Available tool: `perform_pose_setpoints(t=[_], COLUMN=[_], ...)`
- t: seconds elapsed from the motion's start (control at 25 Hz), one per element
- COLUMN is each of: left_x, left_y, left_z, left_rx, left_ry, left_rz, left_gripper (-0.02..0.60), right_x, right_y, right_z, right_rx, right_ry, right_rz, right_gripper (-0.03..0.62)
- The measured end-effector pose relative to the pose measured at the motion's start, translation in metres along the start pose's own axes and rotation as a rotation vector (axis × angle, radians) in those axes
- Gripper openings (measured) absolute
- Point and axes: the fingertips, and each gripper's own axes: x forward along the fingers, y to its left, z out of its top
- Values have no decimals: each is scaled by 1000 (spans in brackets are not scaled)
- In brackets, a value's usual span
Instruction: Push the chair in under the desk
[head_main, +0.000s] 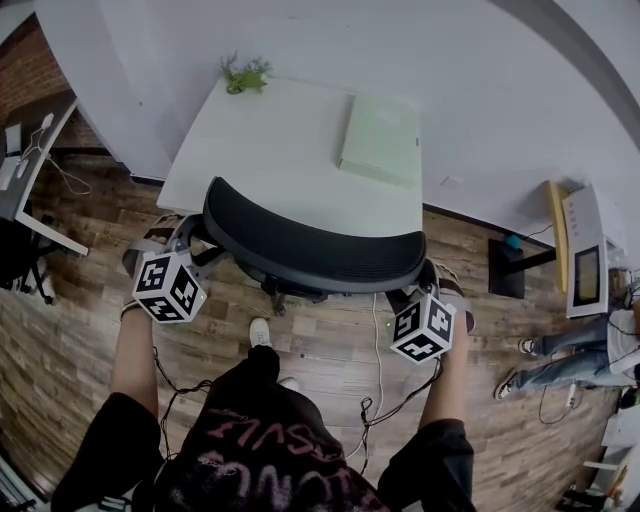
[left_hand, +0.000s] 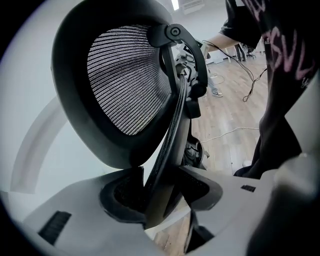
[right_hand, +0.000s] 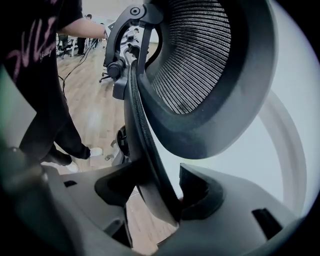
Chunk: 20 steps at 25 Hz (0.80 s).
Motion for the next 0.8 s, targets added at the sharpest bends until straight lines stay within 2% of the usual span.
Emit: perform_pose_setpoints(t=[0.24,0.44,0.8], left_x=[0,-2,-12], left_y=[0,0,-1], left_z=[-2,-2,0], left_rx=[2,-2,-18], left_ry=[8,10,13], left_rz=[7,48,108], left_gripper=[231,239,239], right_x=[-2,-8,-34], right_y=[2,1,2], right_z=[1,0,-1], right_rx=[-2,2,72], right_ry=[4,7,-44], right_rz=[-23,-79,-194], right_gripper=[267,267,267])
